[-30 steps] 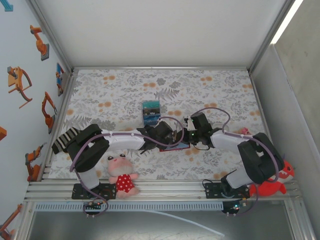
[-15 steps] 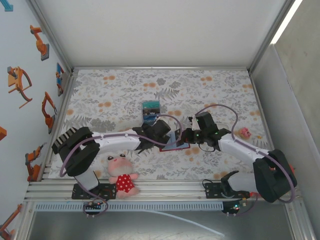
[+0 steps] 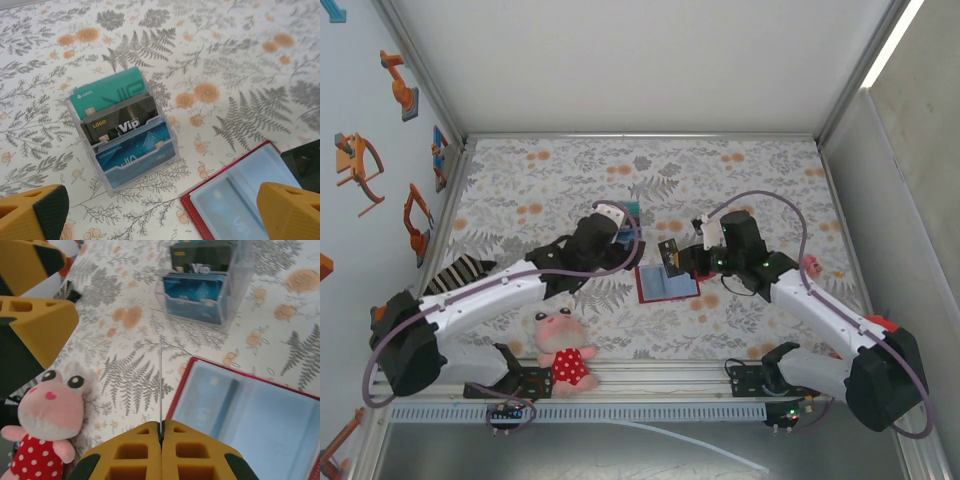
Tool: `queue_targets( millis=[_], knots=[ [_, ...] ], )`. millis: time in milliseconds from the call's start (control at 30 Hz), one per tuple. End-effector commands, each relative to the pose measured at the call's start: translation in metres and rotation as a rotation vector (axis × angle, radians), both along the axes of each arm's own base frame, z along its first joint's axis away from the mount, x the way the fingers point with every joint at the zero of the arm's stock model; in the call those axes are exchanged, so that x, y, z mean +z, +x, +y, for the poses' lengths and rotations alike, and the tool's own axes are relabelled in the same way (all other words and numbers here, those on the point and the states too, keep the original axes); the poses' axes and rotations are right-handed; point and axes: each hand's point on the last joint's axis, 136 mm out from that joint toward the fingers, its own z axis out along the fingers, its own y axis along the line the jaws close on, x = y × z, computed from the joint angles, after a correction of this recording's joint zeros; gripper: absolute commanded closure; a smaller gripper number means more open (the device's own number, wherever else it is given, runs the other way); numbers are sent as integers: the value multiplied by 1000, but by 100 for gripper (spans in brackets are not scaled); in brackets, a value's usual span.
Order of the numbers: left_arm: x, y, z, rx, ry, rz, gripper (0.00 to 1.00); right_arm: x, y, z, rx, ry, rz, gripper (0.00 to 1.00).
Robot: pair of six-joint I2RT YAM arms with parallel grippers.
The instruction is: Take the credit cards out of the card holder
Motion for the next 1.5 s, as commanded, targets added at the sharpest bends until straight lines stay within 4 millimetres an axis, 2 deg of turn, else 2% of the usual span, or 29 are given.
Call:
queue_targets(
  millis=[0, 133, 300, 500, 667, 867, 933, 1067, 1200, 1300, 1367, 1400, 1467],
  knots=[
    [19, -14, -10, -152, -115, -6, 3, 27, -12, 16, 137, 46, -81, 100],
    [33, -23, -6, -251, -148, -15, 3, 40, -19, 28, 234, 72, -109, 100],
    [41, -42, -8, -395, -166, -9, 3, 53, -29, 42, 360, 101, -135, 100],
    [40, -62, -12, -527, -175, 19, 0, 59, -38, 53, 472, 102, -134, 100],
    [35, -77, -16, -632, -178, 62, 8, 61, -55, 62, 585, 96, -135, 100],
    [31, -92, -19, -735, -186, 108, 29, 67, -69, 63, 673, 100, -166, 100],
    [31, -98, -22, -773, -202, 125, 40, 69, -71, 63, 685, 106, -171, 100],
    [31, -101, -28, -805, -228, 148, 71, 70, -72, 64, 695, 112, -175, 100],
    [31, -102, -29, -820, -232, 146, 90, 67, -69, 64, 681, 96, -178, 100],
    [32, -103, -29, -823, -232, 139, 100, 66, -66, 63, 666, 87, -189, 100],
    [32, -103, -29, -823, -234, 139, 100, 67, -63, 63, 650, 80, -201, 99],
    [33, -103, -29, -821, -238, 137, 100, 67, -62, 63, 641, 75, -203, 96],
    [35, -103, -28, -814, -245, 134, 100, 67, -57, 62, 615, 66, -214, 81]
  ],
)
